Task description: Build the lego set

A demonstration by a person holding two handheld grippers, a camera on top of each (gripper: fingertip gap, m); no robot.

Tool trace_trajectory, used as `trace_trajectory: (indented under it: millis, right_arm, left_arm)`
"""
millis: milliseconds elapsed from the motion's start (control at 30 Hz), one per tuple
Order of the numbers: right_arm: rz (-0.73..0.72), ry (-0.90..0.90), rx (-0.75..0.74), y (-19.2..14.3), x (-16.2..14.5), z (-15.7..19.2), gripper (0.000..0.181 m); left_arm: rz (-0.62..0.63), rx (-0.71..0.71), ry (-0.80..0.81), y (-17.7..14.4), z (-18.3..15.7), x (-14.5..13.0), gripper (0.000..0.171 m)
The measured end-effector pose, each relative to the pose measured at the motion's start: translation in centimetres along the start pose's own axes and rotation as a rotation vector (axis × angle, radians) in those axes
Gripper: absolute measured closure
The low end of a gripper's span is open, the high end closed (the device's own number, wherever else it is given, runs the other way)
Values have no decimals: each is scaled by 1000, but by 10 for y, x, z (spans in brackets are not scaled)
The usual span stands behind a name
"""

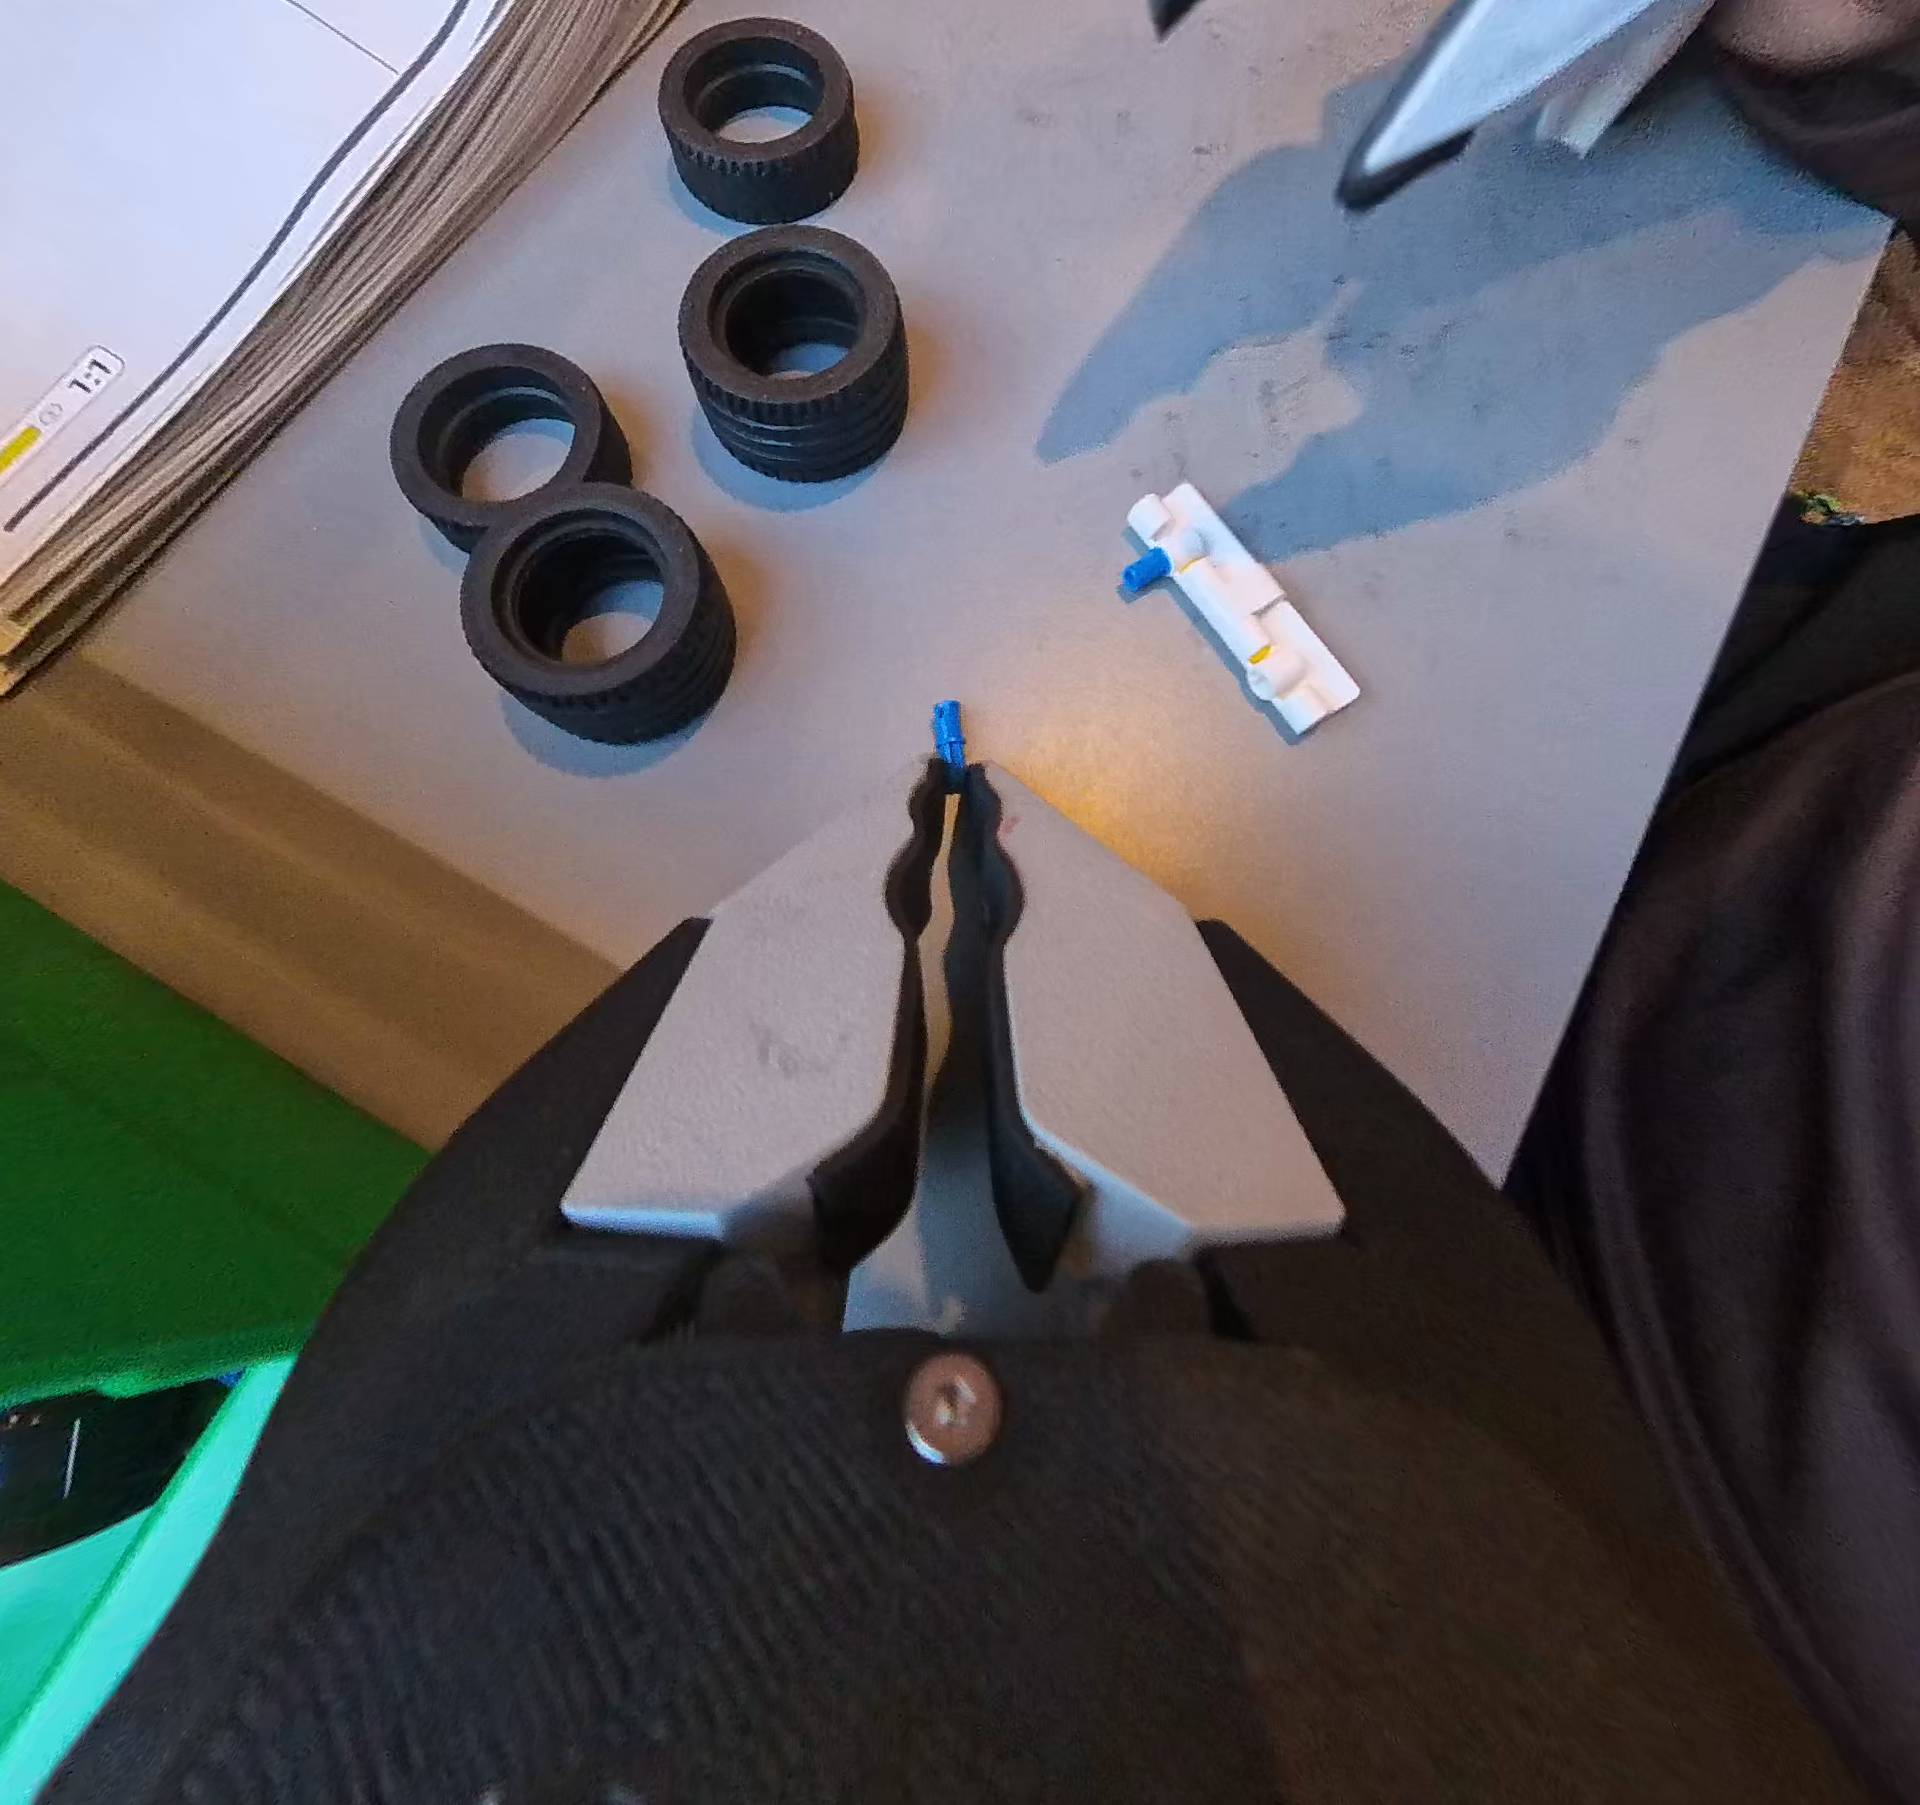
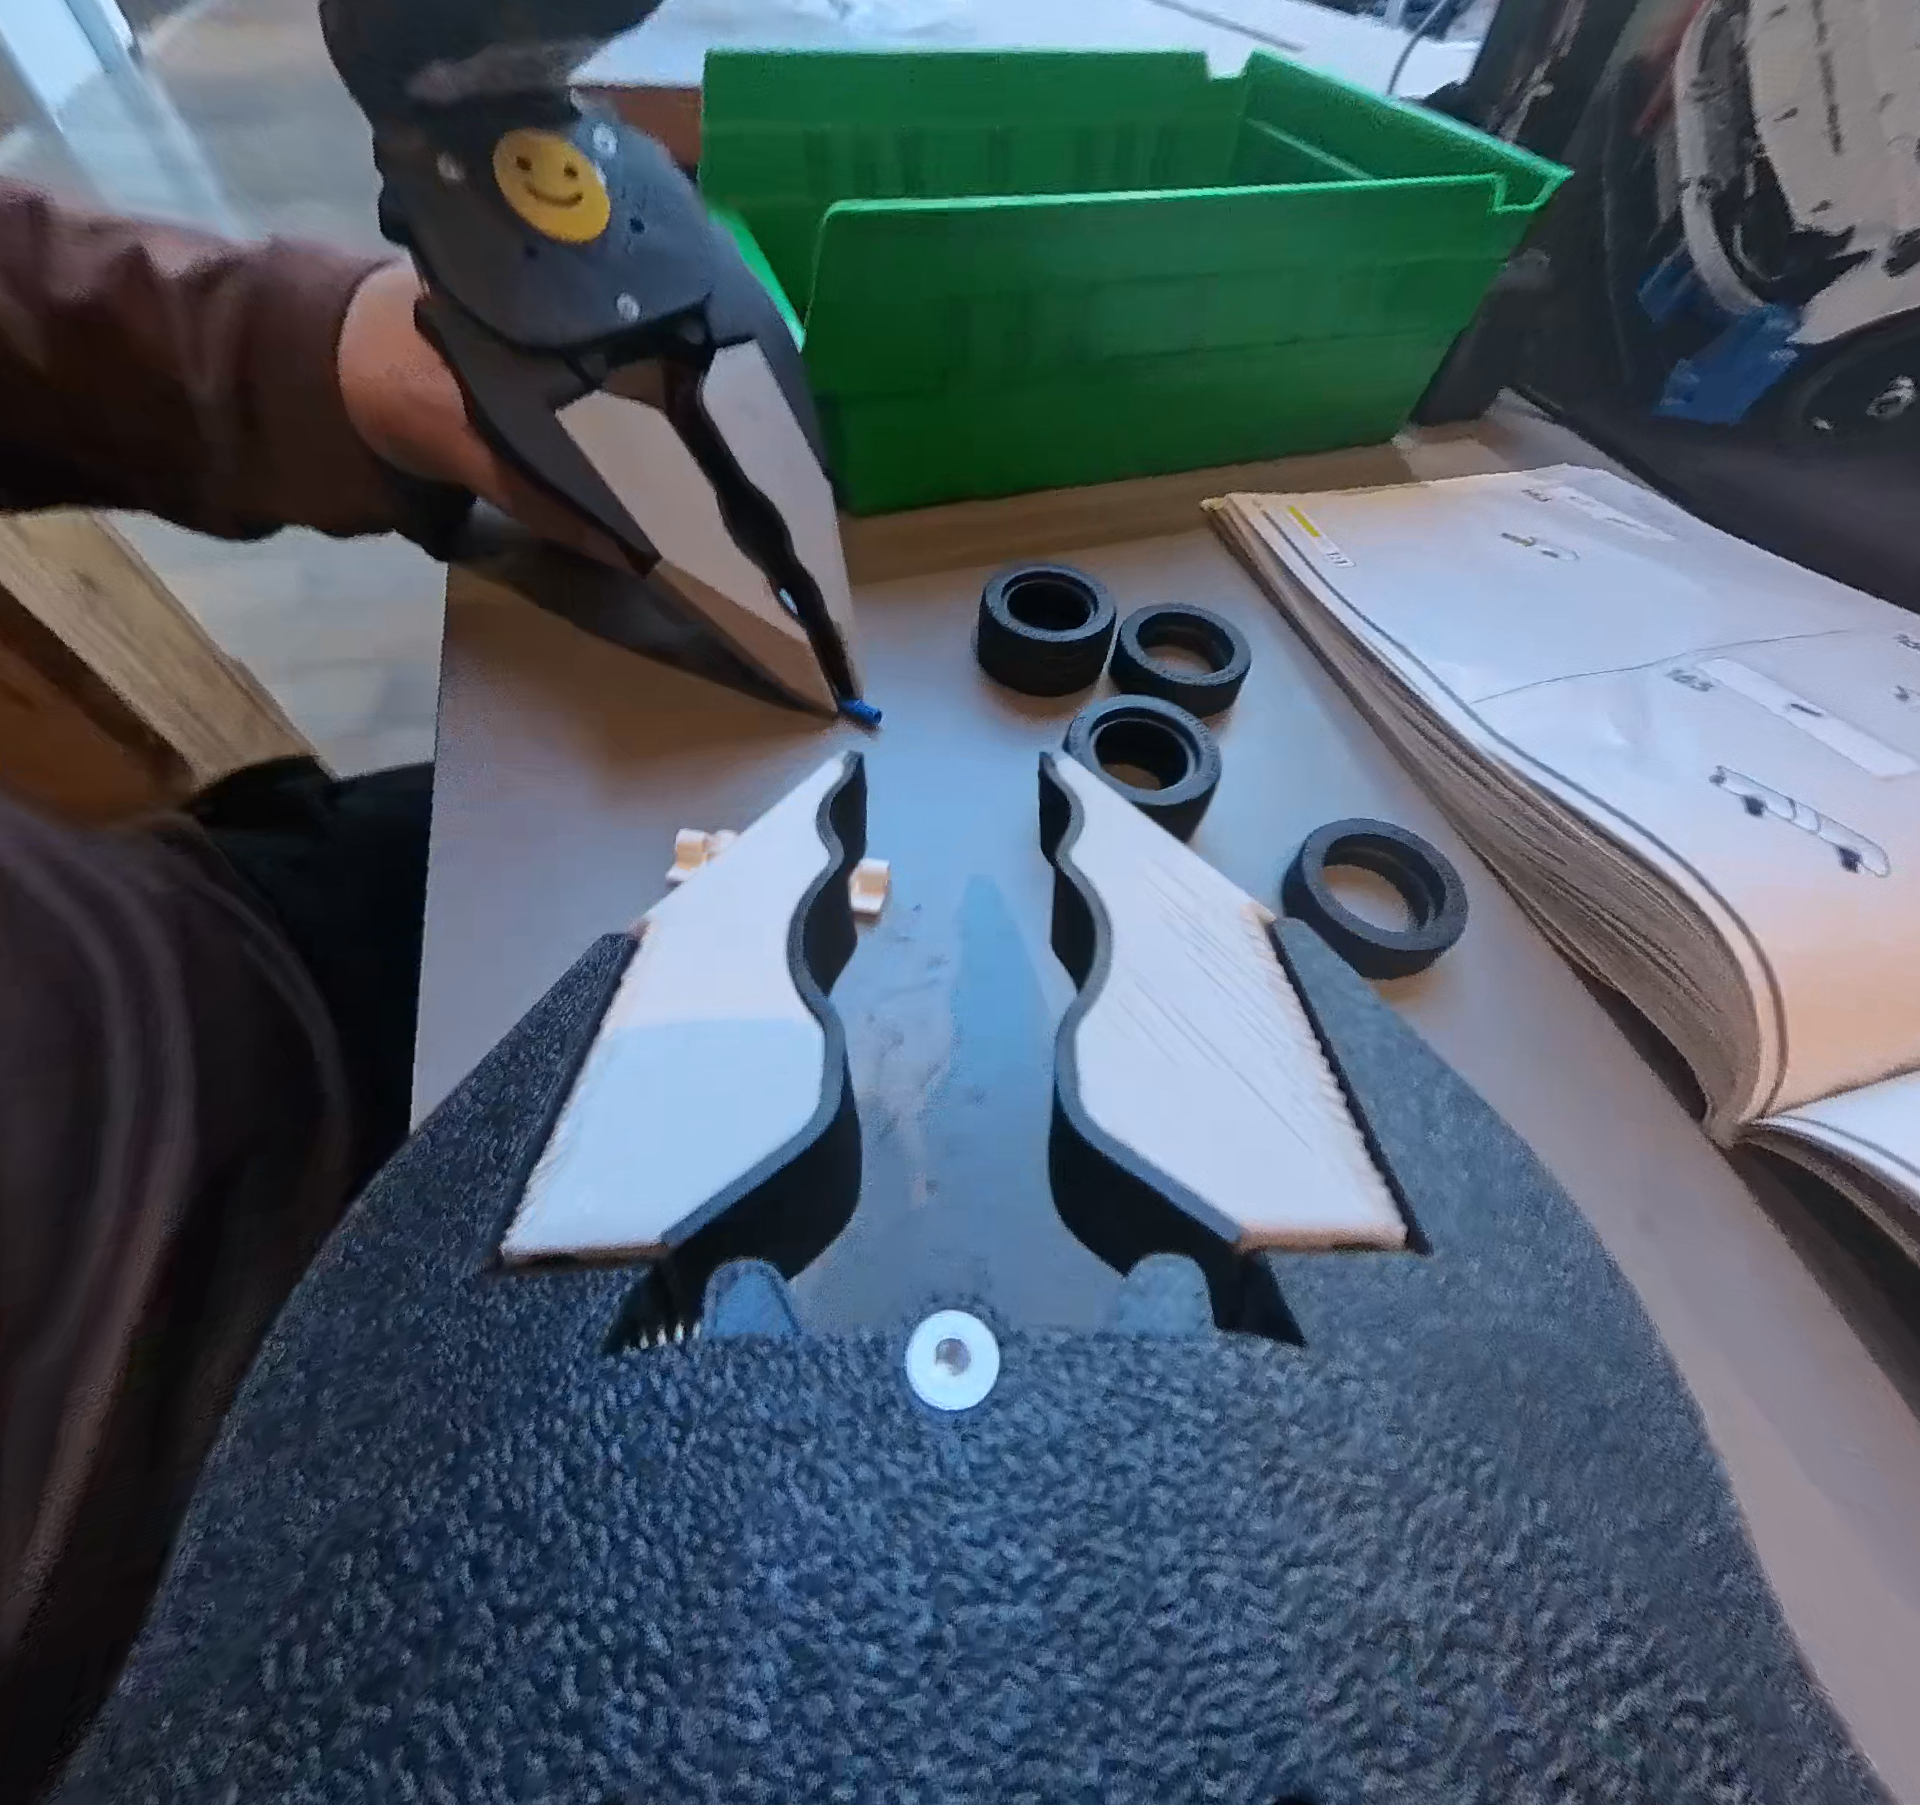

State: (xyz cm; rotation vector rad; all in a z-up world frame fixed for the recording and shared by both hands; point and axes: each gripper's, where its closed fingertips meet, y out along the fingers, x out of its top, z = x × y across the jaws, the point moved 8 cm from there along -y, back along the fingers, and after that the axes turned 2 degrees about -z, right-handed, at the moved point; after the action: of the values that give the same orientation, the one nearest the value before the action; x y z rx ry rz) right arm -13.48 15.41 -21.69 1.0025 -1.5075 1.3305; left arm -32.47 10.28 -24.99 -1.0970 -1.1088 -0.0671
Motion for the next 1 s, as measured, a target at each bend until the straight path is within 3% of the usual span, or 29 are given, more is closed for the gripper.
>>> trace_trajectory:
  millis: [67, 200, 267, 367, 700, 833, 1000]
  right_arm:
    - [48, -48, 9, 5, -2, 5, 148]
    - [107, -141, 63, 12, -5, 19, 151]
    - [127, -172, 134, 12, -7, 31, 162]
    - [191, -171, 201, 12, -12, 42, 167]
    - [250, -203, 169, 11, -15, 55, 166]
    - [262, -191, 156, 12, -17, 53, 176]
    - [305, -189, 136, 16, -19, 52, 177]
  left_arm:
    - [-5, 30, 55, 0, -3, 1, 170]
    - [-88, 20, 386, -5, -39, 12, 171]
    - [-142, 15, 564, -6, -57, 17, 170]
    - [-202, 23, 708, -5, -69, 22, 170]
    - [-192, -39, 791, 4, -74, 22, 170]
    - [-176, -11, 823, 10, -75, 20, 170]
    - [-153, -42, 736, 11, -72, 19, 170]
